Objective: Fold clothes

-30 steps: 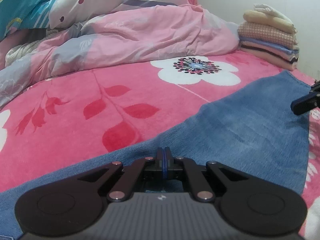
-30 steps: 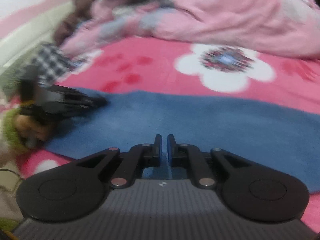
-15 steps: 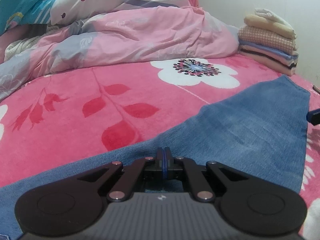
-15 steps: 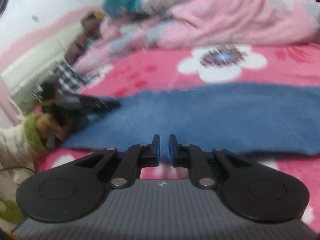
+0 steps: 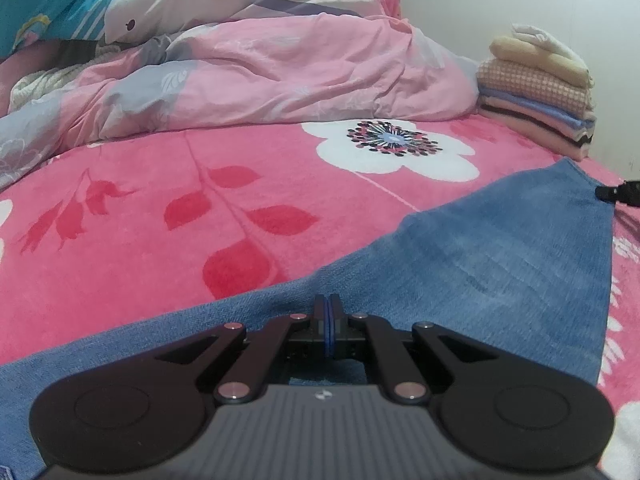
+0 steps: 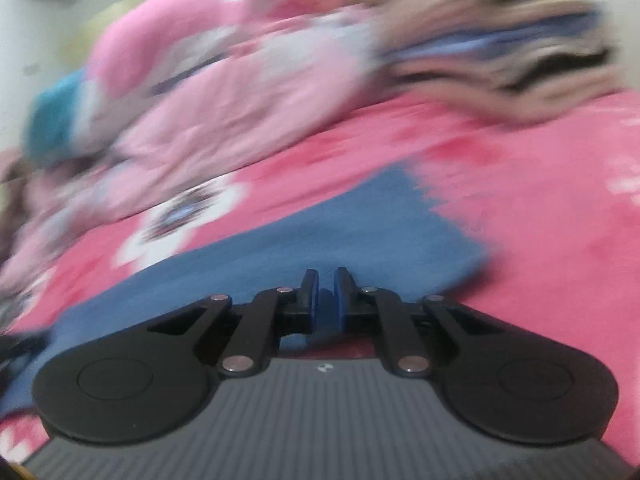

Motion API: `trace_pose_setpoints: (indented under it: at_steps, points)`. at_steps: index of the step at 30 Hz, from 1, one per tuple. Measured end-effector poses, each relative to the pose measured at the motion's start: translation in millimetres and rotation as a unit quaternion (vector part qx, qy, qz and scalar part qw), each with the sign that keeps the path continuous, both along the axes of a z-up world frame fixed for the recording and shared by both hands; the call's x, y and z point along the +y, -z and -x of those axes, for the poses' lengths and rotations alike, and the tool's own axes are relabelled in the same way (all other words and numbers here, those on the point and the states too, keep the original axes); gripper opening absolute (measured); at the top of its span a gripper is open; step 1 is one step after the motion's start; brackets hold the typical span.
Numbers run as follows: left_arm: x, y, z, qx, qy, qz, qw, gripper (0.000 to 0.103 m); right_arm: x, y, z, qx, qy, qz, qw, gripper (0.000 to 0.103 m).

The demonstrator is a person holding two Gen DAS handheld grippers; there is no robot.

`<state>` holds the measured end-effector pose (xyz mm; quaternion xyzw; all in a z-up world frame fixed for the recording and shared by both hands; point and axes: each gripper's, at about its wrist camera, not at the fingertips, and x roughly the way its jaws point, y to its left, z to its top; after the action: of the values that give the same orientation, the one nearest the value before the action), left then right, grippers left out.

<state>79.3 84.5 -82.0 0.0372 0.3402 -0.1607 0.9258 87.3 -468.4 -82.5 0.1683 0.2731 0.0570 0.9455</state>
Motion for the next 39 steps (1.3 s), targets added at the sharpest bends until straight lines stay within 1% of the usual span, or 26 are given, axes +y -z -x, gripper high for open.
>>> trace_pose_setpoints:
  at_steps: [1, 3, 5, 7, 9, 10, 12, 13, 15, 16, 17, 19, 20, 21, 23, 25, 26, 28, 29, 30, 32, 33, 34, 36, 38, 39]
  points:
    - [-0.5, 0.0, 0.1, -0.001, 0.0, -0.002, 1.0, 0.003, -8.5, -1.7, -2.7, 0.001, 0.023, 0.009, 1.0, 0.008]
    - [-1.6, 0.0, 0.4, -0.003, 0.0, -0.006, 1.0, 0.003, -9.5, -7.7, -7.3, -0.01, 0.036, 0.007, 0.999, 0.011]
    - [-2.9, -0.1, 0.7, -0.004, 0.001, -0.01, 0.9999, 0.003, 5.1, -9.7, -11.1, -0.031, -0.005, -0.016, 0.999, 0.011]
    - [-4.0, -0.4, 1.0, -0.005, 0.001, -0.013, 0.9999, 0.002, 25.8, -6.3, -22.7, -0.03, -0.063, -0.032, 0.997, 0.011]
    - [-5.0, -0.7, 1.3, -0.005, 0.002, -0.016, 0.9999, 0.002, 41.4, 1.9, -37.1, -0.006, -0.114, -0.038, 0.993, 0.01]
    - [-5.6, -0.9, 1.4, -0.006, 0.003, -0.017, 0.9998, 0.002, 41.2, 6.2, -43.9, 0.006, -0.122, -0.035, 0.992, 0.009]
    - [-6.6, -1.2, 1.7, -0.006, 0.004, -0.02, 0.9998, 0.003, 21.6, 12.7, -55.8, 0.019, -0.099, -0.048, 0.994, 0.007]
    - [-7.1, -1.4, 1.8, -0.007, 0.004, -0.021, 0.9997, 0.003, 2.5, 13.3, -59.7, 0.022, -0.061, -0.061, 0.996, 0.007]
    - [-10.4, -3.2, 2.1, -0.006, 0.005, -0.03, 0.9995, 0.004, -36.6, 12.6, -65.2, 0.02, 0.012, -0.077, 0.997, 0.0]
    - [-13.0, -4.8, 2.2, -0.005, 0.006, -0.037, 0.9993, 0.005, -55.0, 11.4, -67.1, 0.017, 0.046, -0.085, 0.995, 0.0]
    - [-16.1, -7.8, 2.1, -0.001, 0.006, -0.044, 0.999, 0.01, -66.4, 9.0, -67.1, 0.015, 0.071, -0.093, 0.993, 0.008]
    - [-22.8, -16.7, 3.7, 0.004, 0.006, -0.045, 0.999, 0.032, -71.6, 0.3, -62.0, 0.005, 0.088, -0.087, 0.992, 0.008]
    - [-27.2, -22.0, 6.7, -0.004, 0.002, -0.044, 0.999, 0.052, -66.1, -2.2, -59.2, -0.008, 0.063, -0.098, 0.993, 0.008]
    - [-34.0, -27.6, 10.6, -0.021, 0.003, -0.049, 0.9986, 0.056, -59.5, -4.3, -57.3, -0.018, 0.035, -0.109, 0.993, 0.008]
    - [-52.1, -38.1, 16.5, -0.046, 0.017, -0.058, 0.9971, 0.056, -37.0, -4.4, -62.7, -0.013, -0.025, -0.109, 0.994, 0.008]
    - [-73.5, -40.7, 15.8, -0.043, 0.035, -0.055, 0.9969, 0.056, -14.9, -0.1, -75.2, -0.002, -0.071, -0.105, 0.992, 0.009]
    - [-84.5, -40.6, 14.7, -0.038, 0.043, -0.052, 0.997, 0.056, -11.5, 4.9, -82.4, 0.007, -0.077, -0.107, 0.991, 0.009]
    - [-103.8, -35.7, 13.3, -0.026, 0.057, -0.055, 0.9965, 0.056, -20.0, 16.2, -95.2, 0.03, -0.048, -0.115, 0.992, 0.004]
    - [-112.4, -31.3, 13.0, -0.019, 0.063, -0.061, 0.996, 0.056, -27.0, 21.2, -99.7, 0.038, -0.031, -0.126, 0.991, 0.0]
    - [-121.0, -26.8, 12.7, -0.012, 0.068, -0.066, 0.9954, 0.056, -41.0, 22.4, -96.8, 0.034, -0.001, -0.151, 0.988, 0.0]
    - [-132.7, -18.7, 13.2, -0.003, 0.073, -0.077, 0.9944, 0.056, -56.7, 13.3, -81.8, 0.02, 0.068, -0.136, 0.988, 0.002]
    - [-134.7, -16.2, 13.7, -0.004, 0.07, -0.079, 0.9944, 0.058, -55.8, 5.6, -70.8, 0.005, 0.08, -0.104, 0.991, 0.006]
    - [-134.8, -14.8, 14.0, -0.005, 0.067, -0.077, 0.9947, 0.058, -52.5, -0.9, -60.6, -0.007, 0.08, -0.08, 0.994, 0.006]
    - [-132.9, -13.0, 11.9, 0.003, 0.057, -0.066, 0.9962, 0.063, -30.3, -5.7, -45.3, -0.016, 0.004, -0.078, 0.997, 0.006]
    - [-129.3, -11.0, 5.8, 0.019, 0.042, -0.048, 0.9978, 0.066, -7.1, -9.7, -30.4, -0.024, -0.071, -0.069, 0.995, 0.007]
    - [-127.3, -11.4, 4.4, 0.028, 0.034, -0.04, 0.9982, 0.067, 8.1, -8.8, -24.3, -0.025, -0.109, -0.041, 0.993, 0.008]
